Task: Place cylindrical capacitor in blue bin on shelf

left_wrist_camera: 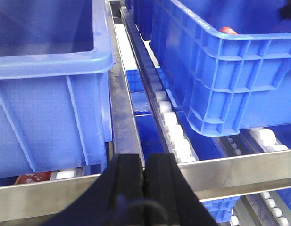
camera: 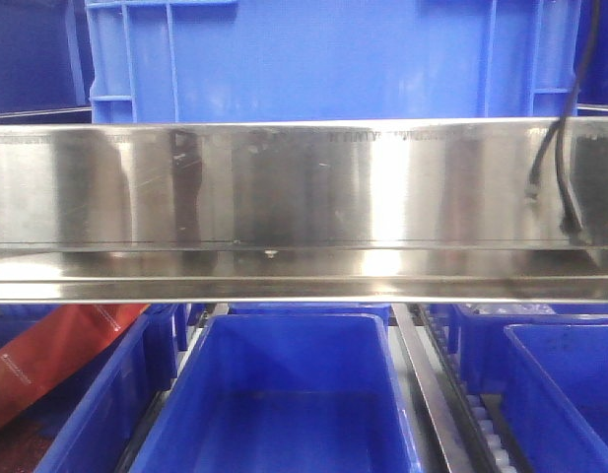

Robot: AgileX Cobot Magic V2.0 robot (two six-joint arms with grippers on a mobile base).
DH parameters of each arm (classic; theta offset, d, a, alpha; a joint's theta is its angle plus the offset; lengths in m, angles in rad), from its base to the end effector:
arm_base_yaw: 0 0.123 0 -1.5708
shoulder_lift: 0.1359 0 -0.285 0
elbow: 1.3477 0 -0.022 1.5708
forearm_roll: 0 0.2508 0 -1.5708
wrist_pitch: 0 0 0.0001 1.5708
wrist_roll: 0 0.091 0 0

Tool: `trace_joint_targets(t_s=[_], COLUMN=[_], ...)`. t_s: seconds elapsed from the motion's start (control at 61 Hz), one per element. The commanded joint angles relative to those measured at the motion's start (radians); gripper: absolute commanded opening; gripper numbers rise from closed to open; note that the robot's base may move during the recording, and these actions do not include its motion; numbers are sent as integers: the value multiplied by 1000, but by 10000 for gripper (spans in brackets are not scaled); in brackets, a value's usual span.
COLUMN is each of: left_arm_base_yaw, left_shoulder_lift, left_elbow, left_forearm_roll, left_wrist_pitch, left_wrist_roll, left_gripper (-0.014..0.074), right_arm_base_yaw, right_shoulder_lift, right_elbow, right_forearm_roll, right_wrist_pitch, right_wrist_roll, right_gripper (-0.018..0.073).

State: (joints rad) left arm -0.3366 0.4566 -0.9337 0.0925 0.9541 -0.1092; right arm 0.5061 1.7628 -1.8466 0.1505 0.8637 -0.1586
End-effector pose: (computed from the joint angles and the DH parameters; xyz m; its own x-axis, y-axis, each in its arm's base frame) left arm 0.0473 -0.0093 0.4005 -0.3710 0.0711 -0.9259 0.2433 0.9697 -0.0230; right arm 0.3492 0.2054 0.3998 -0.5200 -0.3568 -0.7761 -0.5912 0.8062 0.0255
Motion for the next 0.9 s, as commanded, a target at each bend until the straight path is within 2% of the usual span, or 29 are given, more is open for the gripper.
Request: trace_joint_targets(t_s=[0.0,0.066,0.295,0.377,0.443,0.607,0.705,0.754,0.885], left_arm_base_yaw=[5,5,5,5,5,5,5,5,5], left_shoulder_lift=[-2,-2,-2,-2,-2,-2,-2,-2,-2], left_elbow=[2,2,2,2,2,2,2,2,2], left_forearm_roll=[-8,-8,-8,-8,-8,-8,-8,-8,-8], left_wrist_pitch=[-8,-8,-8,-8,-8,-8,-8,-8,-21], left_wrist_roll=[-9,-9,-9,-9,-9,-9,-9,-9,-9], left_gripper=[-111,-111,-111,-111,-111,-111,-111,-111,-111], right_arm_base_yaw=[1,1,1,1,-1,-32,-76,-106,-180], right_shoulder_lift=[-2,-2,-30,-55,-82,-174,-237,-283,-417], right_elbow=[-17,-17,-17,-17,-17,-11,34,80,233], right_forearm_roll=[-5,-5,-5,-5,-5,-5,-5,-5,-5], right_wrist_pitch=[-3,-3,-3,-3,-3,32,39,27,-29], right_wrist_roll=[-7,-7,-7,-7,-7,-7,-7,-7,-7], right_gripper=[480,580,507,427,328,4,-124,-160,-159])
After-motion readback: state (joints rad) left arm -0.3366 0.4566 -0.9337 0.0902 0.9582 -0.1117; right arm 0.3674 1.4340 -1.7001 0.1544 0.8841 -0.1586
